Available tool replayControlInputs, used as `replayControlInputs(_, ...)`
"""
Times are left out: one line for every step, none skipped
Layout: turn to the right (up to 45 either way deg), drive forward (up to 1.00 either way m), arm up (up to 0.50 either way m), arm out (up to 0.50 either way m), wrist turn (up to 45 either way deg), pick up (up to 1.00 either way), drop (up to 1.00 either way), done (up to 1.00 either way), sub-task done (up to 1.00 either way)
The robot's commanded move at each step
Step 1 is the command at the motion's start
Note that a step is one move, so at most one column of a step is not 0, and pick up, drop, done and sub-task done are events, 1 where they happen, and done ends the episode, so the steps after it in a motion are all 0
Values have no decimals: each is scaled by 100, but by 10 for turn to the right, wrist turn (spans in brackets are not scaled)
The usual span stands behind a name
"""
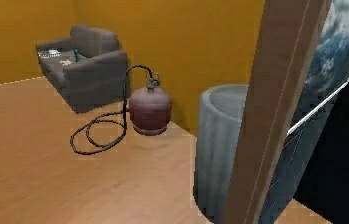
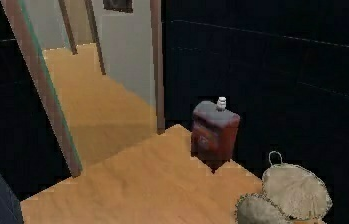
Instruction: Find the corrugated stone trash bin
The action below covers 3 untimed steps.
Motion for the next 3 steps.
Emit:
replayControlInputs(0, 25, 0, 0, 0, 0, 0, 0, 0)
replayControlInputs(270, 0, 0, 0, 0, 0, 0, 0, 0)
replayControlInputs(0, 0, 0, 0, 0, 0, 0, 100, 0)
